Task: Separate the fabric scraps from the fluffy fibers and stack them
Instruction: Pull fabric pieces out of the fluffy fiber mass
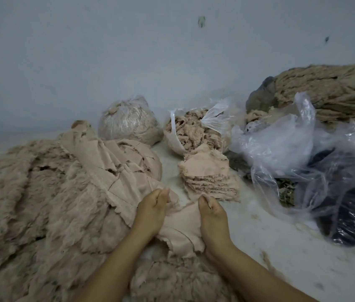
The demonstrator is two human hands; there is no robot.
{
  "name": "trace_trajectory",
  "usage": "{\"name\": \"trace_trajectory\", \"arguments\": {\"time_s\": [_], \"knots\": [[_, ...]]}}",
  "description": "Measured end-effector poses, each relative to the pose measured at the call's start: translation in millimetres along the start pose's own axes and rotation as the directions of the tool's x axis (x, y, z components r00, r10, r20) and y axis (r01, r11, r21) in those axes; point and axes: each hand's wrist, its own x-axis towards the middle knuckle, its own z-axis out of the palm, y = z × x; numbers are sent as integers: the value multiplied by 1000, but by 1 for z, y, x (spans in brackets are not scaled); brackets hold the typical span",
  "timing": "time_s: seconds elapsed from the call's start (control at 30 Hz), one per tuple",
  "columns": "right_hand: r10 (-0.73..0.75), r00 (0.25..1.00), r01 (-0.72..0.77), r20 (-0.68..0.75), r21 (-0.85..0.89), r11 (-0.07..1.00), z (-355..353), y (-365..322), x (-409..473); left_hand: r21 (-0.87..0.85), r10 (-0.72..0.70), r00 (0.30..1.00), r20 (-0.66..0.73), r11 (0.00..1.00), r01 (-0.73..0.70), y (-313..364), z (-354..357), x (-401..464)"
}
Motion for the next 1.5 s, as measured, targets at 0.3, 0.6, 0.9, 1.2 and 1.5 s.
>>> {"name": "trace_trajectory", "arguments": {"time_s": [0.3, 0.6, 0.9, 1.2, 1.5], "knots": [[102, 972, -93, -210, 53, 994, -29, -12, 26, -18, -153, 978, 139, 987, 157, -14, -32, -3], [198, 978, -206, 60, 172, 963, -11, 3, 5, -651, -363, 834, 416, 522, 552, 34, 22, -18], [85, 953, -62, 291, -89, 994, -18, -6, 4, -326, -252, 923, 291, 881, 344, 25, 15, -3], [52, 994, -41, 95, -108, 993, -20, 4, 10, -569, -315, 800, 511, 574, 589, 3, 15, -10], [23, 995, 1, 92, -254, 967, -19, 7, 11, -488, -322, 822, 470, 681, 546, 3, 16, -16]]}}
